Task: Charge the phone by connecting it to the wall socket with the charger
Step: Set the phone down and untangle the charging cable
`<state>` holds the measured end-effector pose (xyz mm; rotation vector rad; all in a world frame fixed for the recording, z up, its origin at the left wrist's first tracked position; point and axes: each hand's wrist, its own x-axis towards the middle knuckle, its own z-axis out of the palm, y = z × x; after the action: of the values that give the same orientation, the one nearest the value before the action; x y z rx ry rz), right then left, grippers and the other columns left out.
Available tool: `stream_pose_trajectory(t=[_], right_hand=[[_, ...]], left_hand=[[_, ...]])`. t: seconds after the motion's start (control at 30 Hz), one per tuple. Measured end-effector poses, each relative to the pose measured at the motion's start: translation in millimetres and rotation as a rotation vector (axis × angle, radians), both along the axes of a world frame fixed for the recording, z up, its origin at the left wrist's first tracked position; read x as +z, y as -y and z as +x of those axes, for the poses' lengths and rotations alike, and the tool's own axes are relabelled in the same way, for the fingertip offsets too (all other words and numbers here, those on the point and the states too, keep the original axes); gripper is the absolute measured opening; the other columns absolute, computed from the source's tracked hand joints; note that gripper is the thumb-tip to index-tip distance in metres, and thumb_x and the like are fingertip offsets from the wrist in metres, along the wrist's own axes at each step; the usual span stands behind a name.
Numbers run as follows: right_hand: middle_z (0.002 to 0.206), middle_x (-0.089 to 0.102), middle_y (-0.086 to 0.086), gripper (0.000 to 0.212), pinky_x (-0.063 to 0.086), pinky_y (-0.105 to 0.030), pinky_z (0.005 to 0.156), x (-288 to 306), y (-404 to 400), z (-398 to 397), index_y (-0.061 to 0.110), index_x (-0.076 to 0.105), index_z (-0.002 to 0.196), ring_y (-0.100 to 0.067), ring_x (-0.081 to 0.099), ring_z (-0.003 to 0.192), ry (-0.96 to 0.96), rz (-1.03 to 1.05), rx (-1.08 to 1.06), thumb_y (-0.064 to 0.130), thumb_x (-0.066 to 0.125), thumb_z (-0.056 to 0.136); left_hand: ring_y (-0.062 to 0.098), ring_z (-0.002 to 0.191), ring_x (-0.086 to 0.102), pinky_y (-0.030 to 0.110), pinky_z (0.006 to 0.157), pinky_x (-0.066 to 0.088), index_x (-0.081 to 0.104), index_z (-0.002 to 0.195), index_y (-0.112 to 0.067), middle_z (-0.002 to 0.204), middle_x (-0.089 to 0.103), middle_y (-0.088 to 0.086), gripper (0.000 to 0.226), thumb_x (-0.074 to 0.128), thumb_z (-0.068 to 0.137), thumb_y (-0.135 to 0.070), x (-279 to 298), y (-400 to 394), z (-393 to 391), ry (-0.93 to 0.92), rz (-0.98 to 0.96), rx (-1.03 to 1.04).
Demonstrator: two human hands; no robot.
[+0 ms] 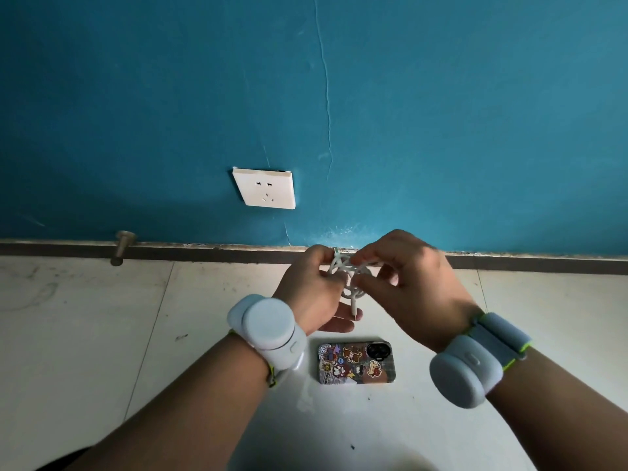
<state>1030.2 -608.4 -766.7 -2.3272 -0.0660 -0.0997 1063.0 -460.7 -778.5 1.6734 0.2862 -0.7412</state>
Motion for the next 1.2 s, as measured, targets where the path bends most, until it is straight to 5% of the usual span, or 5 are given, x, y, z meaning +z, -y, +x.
stream_pose_trajectory(t=[0.13,0.43,0.63,0.77,1.2], right_hand=[[0.081,0.059,0.005,0.019,0.039,-0.022,0.064,-0.2,-3.1,-2.9,0.029,0.076,0.093,0.001,0.047,0.061,-0.071,-0.146,0.122,0.016,0.071,0.08],[0.094,0.065,-0.001,0.007,0.046,-0.032,0.076,-0.5,-2.0,-3.7,0.022,0.068,0.094,-0.022,0.061,0.089,-0.147,-0.233,0.097,0.025,0.064,0.089],[0.091,0.062,-0.005,0.01,0.049,-0.04,0.074,-0.7,-0.2,-3.3,0.015,0.063,0.095,-0.028,0.061,0.082,-0.06,-0.222,0.08,0.025,0.059,0.092],[0.09,0.062,-0.004,0.008,0.05,-0.042,0.071,0.1,-0.3,-3.4,0.016,0.062,0.093,-0.029,0.061,0.081,-0.024,-0.228,0.063,0.024,0.06,0.092],[0.081,0.056,-0.001,0.017,0.05,-0.042,0.063,2.4,-7.2,-6.7,0.025,0.071,0.089,-0.03,0.059,0.071,-0.043,-0.297,0.14,0.031,0.055,0.091]], left_hand=[[0.036,0.067,0.073,0.052,0.062,0.061,0.057,0.104,-0.02,0.091,0.066,0.014,0.009,0.058,0.096,-0.017,0.2,1.1,-0.1,0.036,0.008,-0.017],[0.027,0.071,0.072,0.042,0.07,0.063,0.063,0.107,-0.019,0.099,0.072,0.018,0.032,0.068,0.083,0.002,-1.9,0.5,0.9,-0.012,-0.039,0.035],[0.036,0.079,0.075,0.036,0.07,0.061,0.069,0.109,-0.012,0.086,0.069,0.011,0.021,0.069,0.09,-0.019,-4.5,-2.1,-2.3,-0.136,-0.122,0.09],[0.031,0.075,0.068,0.03,0.066,0.061,0.068,0.101,-0.003,0.076,0.066,0.015,0.016,0.071,0.086,-0.007,-2.1,-1.7,0.0,-0.14,-0.215,0.168],[0.026,0.073,0.072,0.032,0.066,0.062,0.074,0.087,-0.011,0.093,0.075,0.019,0.033,0.064,0.069,0.015,-5.5,1.1,0.8,-0.069,-0.082,0.255]])
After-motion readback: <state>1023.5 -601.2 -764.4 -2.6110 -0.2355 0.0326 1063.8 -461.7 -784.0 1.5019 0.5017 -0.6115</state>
